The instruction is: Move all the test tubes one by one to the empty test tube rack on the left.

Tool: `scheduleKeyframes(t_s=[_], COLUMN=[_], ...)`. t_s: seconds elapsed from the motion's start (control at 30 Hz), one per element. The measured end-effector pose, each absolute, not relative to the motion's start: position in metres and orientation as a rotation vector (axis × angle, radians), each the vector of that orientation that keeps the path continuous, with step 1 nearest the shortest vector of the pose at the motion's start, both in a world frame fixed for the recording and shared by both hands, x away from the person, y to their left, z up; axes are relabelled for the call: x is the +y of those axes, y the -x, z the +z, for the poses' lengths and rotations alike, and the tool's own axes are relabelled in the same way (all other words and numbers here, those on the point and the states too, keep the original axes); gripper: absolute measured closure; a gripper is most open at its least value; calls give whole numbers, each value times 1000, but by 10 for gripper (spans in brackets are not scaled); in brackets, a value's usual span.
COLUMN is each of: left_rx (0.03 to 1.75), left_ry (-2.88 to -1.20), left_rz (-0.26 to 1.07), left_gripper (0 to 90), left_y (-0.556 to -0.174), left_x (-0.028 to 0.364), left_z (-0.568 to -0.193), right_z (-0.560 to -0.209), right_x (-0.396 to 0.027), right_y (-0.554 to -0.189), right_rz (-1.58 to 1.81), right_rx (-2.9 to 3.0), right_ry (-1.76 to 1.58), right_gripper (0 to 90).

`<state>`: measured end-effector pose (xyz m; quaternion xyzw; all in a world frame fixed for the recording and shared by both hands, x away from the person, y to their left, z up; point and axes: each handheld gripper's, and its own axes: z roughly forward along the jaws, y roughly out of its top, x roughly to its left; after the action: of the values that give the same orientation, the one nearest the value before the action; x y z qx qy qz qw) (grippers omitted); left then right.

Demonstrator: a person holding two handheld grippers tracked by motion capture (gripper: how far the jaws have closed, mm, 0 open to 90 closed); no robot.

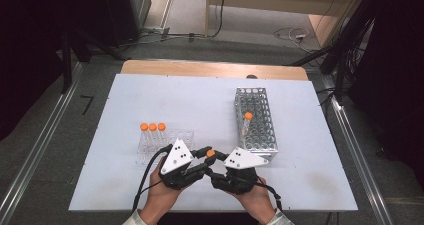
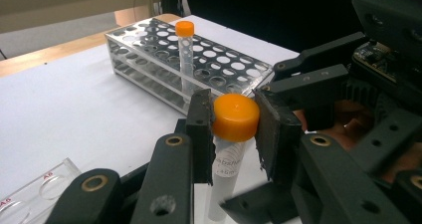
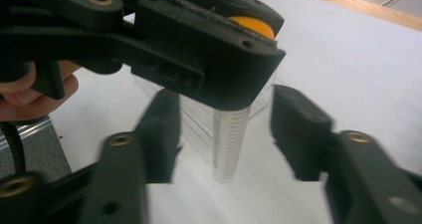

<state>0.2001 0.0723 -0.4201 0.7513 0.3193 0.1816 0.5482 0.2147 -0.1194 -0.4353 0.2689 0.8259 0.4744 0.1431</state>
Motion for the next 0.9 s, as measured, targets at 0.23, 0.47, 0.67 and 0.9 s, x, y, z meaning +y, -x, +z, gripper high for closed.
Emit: scheduleKeyframes(t_s=[0.23, 0.47, 0.67, 0.9], left_rx=[788, 818, 843, 867], left_ry=[-1733, -1698, -1656, -1630], left_rz=[425, 444, 457, 487], left_gripper=[698, 698, 698, 698], left_y=[-205, -211, -215, -219], left_x=[82, 95, 106, 117], left_z=[-413, -403, -397, -392], right_z=[-436, -436, -437, -438], right_x=[-125, -131, -132, -132], right_y=[-218, -219, -220, -221], right_rz=[1358, 1354, 1346, 1340], right_rx=[2398, 2388, 2386, 2389], right_ry=[-800, -819, -826, -833], right_gripper=[253, 250, 250, 251])
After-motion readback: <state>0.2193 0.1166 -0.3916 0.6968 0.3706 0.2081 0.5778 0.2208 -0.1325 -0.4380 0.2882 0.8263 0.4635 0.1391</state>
